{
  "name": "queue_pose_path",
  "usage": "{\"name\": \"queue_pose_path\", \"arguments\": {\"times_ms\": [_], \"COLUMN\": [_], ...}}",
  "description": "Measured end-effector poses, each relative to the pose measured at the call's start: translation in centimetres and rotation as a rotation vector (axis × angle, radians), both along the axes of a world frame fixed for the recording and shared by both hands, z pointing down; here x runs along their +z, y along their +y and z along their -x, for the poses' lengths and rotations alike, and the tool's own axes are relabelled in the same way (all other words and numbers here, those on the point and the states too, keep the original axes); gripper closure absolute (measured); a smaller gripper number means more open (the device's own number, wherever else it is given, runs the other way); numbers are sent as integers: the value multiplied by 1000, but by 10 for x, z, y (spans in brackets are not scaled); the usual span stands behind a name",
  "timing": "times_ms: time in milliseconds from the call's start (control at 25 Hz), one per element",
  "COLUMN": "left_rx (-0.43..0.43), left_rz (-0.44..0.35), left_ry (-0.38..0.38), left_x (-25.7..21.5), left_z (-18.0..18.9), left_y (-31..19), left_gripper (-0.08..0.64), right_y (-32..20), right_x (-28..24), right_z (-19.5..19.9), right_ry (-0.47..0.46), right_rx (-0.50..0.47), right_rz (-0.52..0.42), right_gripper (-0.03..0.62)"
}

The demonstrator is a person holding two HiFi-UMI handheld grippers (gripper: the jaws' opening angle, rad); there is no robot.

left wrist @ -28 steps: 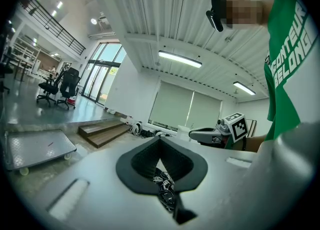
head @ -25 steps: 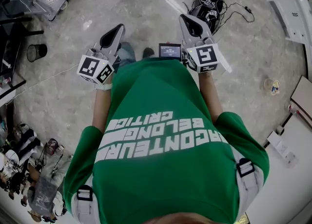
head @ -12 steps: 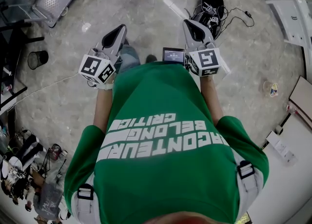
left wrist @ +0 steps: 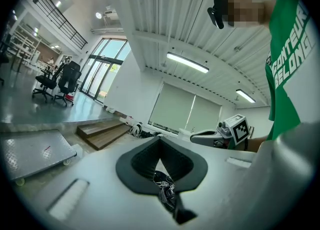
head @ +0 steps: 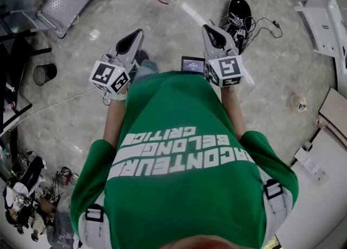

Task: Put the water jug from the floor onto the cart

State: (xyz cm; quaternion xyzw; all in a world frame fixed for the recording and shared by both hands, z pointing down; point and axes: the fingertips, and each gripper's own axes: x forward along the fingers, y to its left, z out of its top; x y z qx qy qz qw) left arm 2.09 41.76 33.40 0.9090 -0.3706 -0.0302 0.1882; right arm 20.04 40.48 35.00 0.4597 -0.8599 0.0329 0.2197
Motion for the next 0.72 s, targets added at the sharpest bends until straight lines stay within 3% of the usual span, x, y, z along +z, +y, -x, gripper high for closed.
{"name": "queue_pose_path", "arguments": {"times_ms": [360, 720], "left_rx": [40, 88], "left_rz": [3, 5], "left_ry": [13, 6], "left_x": [1, 10], "left_z": [48, 67], "left_y": [-30, -53], "left_gripper": [548, 548], "right_y": [-40, -55], "right_x": [-3, 7], "right_z": [59, 75], "right_ry": [9, 31], "right_rx": [0, 33], "right_rz": [0, 17], "right_gripper": [598, 598]}}
